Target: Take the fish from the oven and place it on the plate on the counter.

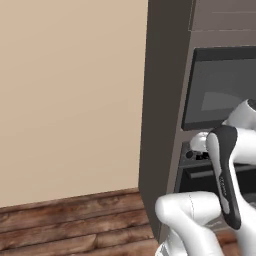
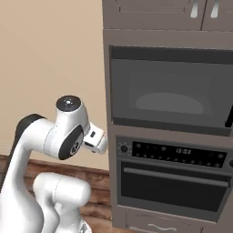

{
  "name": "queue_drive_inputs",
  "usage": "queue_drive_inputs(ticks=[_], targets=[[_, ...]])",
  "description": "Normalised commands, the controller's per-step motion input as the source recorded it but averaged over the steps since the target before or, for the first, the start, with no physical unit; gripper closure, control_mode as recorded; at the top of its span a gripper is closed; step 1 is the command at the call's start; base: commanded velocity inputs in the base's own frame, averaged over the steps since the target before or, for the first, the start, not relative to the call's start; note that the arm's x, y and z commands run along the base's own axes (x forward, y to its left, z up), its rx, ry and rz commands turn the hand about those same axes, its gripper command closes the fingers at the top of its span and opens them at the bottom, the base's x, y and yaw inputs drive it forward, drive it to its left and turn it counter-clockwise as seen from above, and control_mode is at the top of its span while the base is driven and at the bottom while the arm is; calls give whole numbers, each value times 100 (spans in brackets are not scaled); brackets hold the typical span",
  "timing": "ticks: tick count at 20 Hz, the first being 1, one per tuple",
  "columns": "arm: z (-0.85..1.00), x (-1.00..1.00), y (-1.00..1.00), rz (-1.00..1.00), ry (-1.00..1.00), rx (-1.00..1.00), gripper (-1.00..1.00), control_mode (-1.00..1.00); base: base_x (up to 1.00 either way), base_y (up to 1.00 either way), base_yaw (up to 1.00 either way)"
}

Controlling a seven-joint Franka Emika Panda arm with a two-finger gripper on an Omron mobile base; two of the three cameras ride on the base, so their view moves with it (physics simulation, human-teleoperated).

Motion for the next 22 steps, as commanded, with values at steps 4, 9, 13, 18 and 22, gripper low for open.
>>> queue_drive_inputs(ticks=[4, 9, 13, 18, 22], targets=[[-54, -10, -80, -28, -9, 23, -100, -100, 0, 0, 0], [-63, 0, -73, -27, -14, 24, -100, -100, 0, 0, 0], [-48, 0, -55, -31, -17, 20, -100, -100, 0, 0, 0], [-58, 0, -47, -38, -24, 41, -100, -100, 0, 0, 0], [-51, 14, -43, -40, -9, 49, -100, -100, 0, 0, 0]])
